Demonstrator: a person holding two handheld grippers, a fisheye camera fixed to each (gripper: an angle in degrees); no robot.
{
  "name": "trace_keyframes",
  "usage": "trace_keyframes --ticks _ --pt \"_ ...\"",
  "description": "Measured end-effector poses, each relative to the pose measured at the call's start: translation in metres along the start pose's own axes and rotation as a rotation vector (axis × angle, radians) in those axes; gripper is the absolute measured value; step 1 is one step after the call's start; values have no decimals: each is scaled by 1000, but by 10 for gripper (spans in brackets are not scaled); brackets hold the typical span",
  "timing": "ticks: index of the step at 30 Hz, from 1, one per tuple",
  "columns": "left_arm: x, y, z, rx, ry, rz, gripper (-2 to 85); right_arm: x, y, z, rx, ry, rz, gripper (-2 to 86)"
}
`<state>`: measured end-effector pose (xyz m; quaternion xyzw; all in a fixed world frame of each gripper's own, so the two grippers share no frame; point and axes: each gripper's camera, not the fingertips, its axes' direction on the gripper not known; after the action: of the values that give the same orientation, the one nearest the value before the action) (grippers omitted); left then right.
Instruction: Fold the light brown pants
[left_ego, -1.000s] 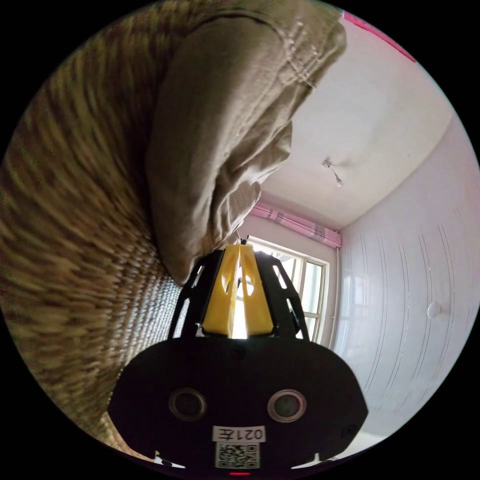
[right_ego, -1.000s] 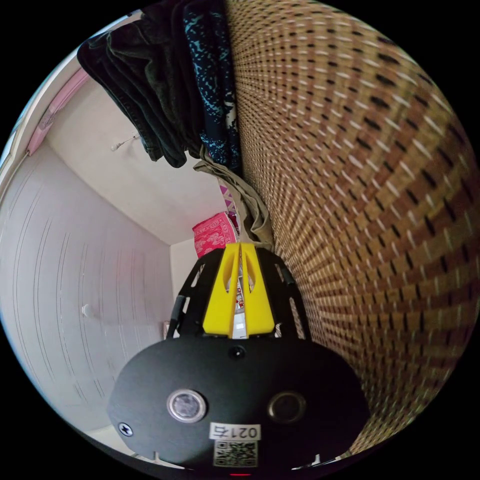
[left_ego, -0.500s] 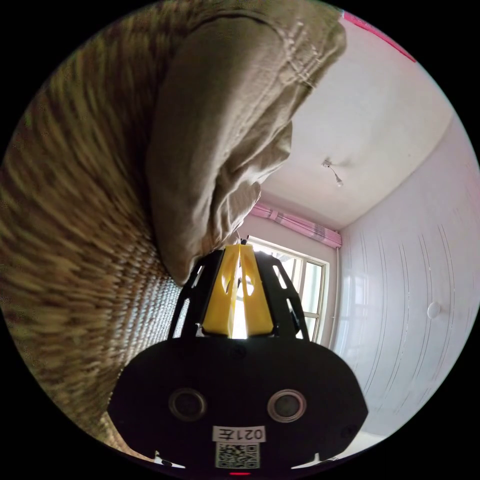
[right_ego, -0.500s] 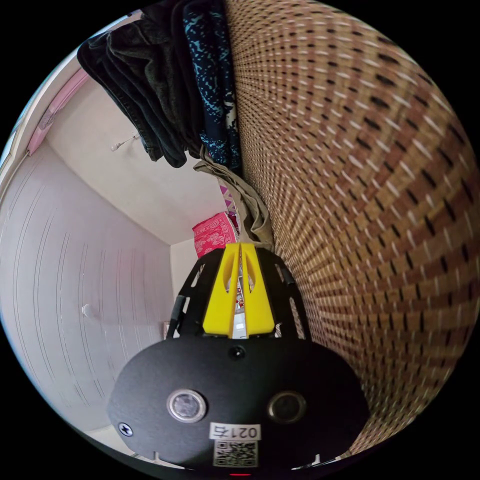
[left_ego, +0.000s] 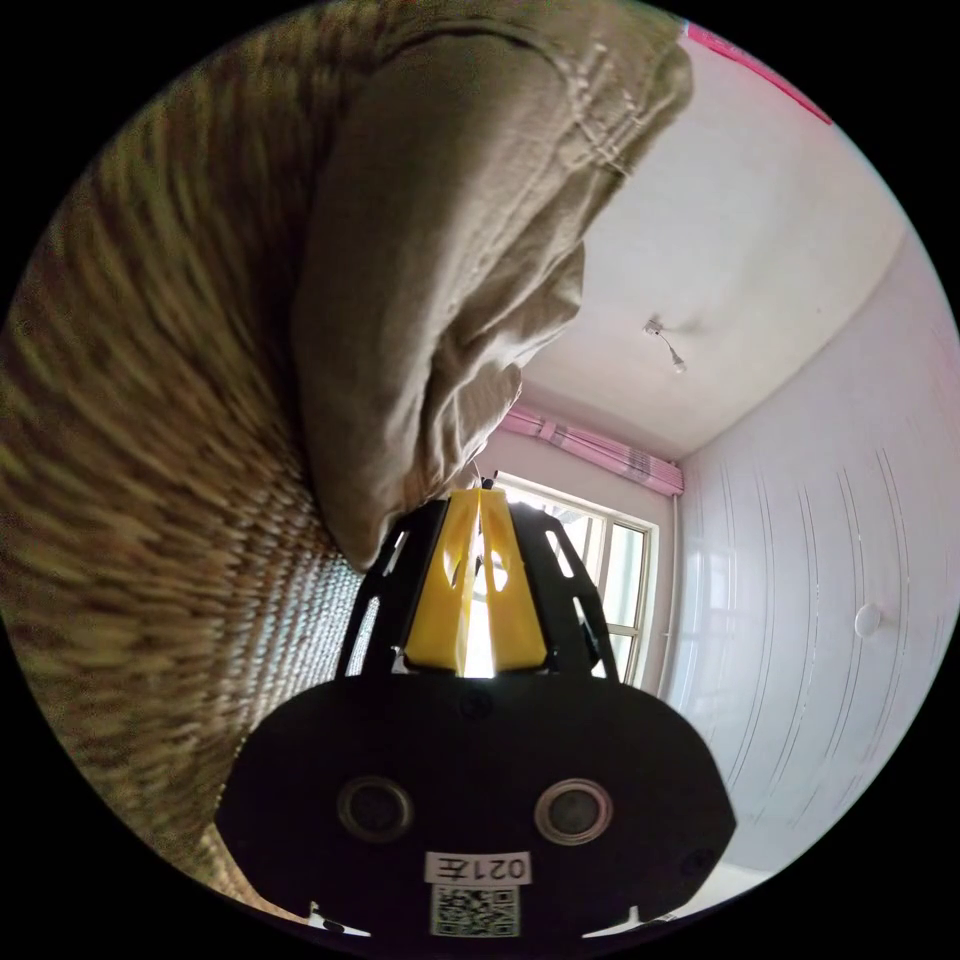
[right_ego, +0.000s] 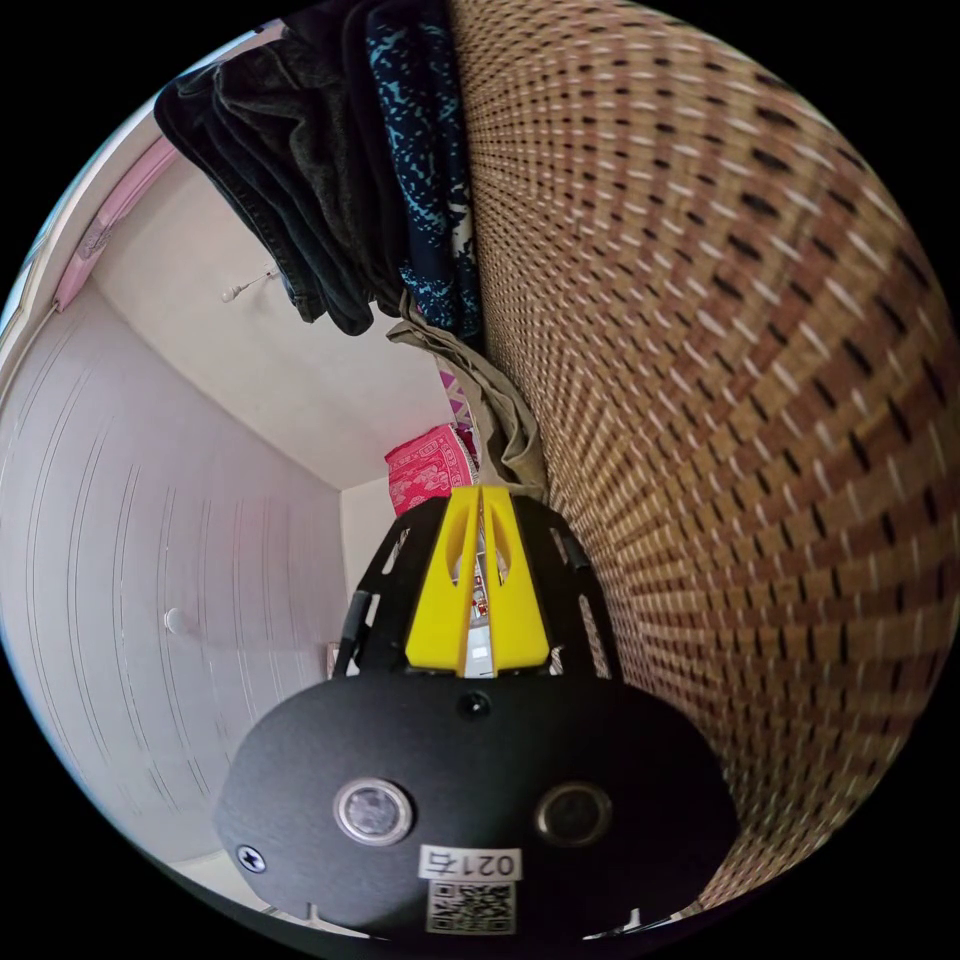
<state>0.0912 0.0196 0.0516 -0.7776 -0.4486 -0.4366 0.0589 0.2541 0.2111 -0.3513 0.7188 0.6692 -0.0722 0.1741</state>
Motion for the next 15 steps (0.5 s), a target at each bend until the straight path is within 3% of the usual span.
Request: trace_keyframes --ticks 15 --pt "-10 11 7 -1 1 -1 -10 0 27 29 -1 -2 2 -5"
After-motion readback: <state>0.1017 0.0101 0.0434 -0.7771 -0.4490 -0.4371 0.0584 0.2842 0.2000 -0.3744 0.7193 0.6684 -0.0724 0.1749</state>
